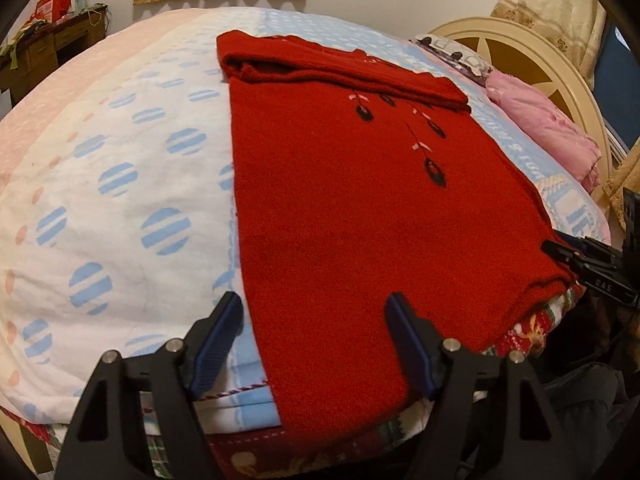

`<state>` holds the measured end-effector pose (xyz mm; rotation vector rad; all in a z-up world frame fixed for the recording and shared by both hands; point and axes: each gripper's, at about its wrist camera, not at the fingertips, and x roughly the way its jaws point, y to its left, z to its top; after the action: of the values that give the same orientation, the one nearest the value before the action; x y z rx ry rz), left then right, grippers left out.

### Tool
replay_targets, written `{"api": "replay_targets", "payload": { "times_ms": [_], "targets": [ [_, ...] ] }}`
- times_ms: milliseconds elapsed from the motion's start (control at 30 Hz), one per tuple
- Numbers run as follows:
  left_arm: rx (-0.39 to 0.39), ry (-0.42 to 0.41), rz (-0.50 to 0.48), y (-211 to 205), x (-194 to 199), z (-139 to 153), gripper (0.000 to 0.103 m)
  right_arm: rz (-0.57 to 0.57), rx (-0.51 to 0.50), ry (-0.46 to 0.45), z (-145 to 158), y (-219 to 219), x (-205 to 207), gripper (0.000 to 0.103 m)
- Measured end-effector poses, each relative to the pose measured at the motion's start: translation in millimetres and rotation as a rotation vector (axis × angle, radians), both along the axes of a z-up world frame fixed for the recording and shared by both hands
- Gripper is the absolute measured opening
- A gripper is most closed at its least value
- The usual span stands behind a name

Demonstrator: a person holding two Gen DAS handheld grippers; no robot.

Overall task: Fold small clothes
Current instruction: 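Move both open grippers to the hem of the red cardigan, then close both grippers on the cardigan hem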

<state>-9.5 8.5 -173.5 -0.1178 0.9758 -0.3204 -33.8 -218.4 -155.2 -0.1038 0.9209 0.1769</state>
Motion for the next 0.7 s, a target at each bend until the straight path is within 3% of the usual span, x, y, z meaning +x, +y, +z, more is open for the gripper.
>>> {"api": "replay_targets", "payload": {
  "times_ms": [233, 533, 700],
  "targets": [
    [0.002, -0.004, -0.026, -6, -3, 3, 0.076, -0.010, 0.055, 0.023, 0, -8, -2, 0.046],
    [-0.052, 0.009, -0.020, 4, -3, 7, 0.062, 0.003, 0.135, 0.039, 7, -21, -14, 0.045],
    [-0.059, 0.020, -0.022, 3, -4, 8, 0.062, 0.002, 0.152, 0.038, 7, -25, -15, 0.034]
  ]
}}
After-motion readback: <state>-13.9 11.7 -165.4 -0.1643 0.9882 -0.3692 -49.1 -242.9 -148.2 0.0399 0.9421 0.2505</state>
